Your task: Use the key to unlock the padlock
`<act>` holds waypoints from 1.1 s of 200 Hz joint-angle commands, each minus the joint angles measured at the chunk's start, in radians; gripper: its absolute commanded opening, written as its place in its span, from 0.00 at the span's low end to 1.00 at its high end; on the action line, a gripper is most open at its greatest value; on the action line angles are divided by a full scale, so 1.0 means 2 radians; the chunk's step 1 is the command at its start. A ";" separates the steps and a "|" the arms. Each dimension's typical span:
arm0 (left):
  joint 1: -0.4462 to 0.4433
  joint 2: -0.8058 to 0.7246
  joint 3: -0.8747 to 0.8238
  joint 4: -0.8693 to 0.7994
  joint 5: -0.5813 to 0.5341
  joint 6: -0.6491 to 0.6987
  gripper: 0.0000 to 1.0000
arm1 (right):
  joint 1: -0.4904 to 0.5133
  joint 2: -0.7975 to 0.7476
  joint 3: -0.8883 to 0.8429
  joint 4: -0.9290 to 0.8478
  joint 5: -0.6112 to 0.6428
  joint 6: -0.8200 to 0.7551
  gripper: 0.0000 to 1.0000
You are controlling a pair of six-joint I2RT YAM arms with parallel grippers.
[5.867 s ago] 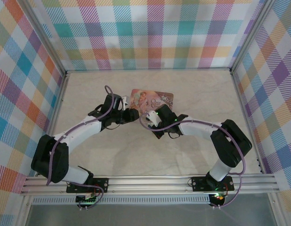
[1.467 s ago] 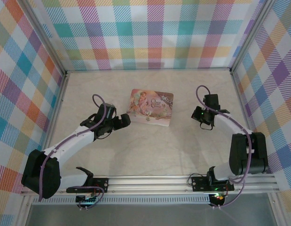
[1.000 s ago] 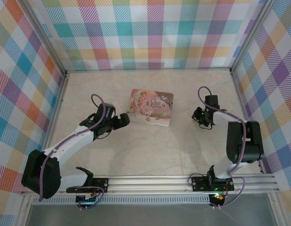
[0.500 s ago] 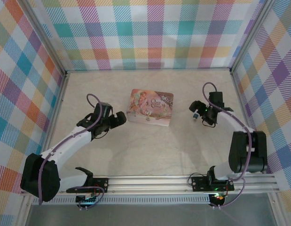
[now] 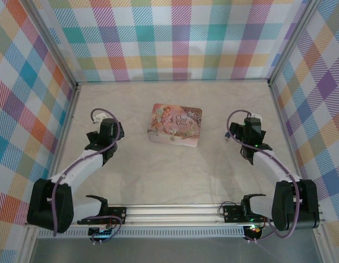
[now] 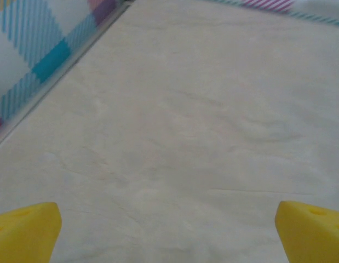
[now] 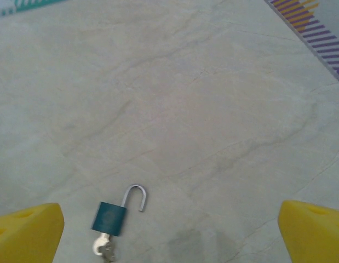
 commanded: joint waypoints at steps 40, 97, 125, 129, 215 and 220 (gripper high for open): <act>0.037 0.131 -0.087 0.340 0.047 0.101 1.00 | -0.001 0.061 -0.089 0.293 0.037 -0.109 1.00; 0.056 0.157 -0.133 0.444 0.137 0.115 1.00 | -0.007 0.050 -0.101 0.290 -0.116 -0.140 1.00; 0.055 0.158 -0.117 0.411 0.142 0.118 1.00 | -0.007 0.072 -0.093 0.313 -0.167 -0.111 0.99; 0.055 0.159 -0.117 0.415 0.143 0.118 1.00 | -0.007 0.078 -0.103 0.346 -0.163 -0.118 1.00; 0.054 0.160 -0.116 0.415 0.140 0.119 1.00 | -0.011 0.165 -0.088 0.393 -0.128 -0.099 1.00; 0.055 0.160 -0.116 0.415 0.140 0.119 1.00 | -0.011 0.166 -0.086 0.391 -0.128 -0.099 1.00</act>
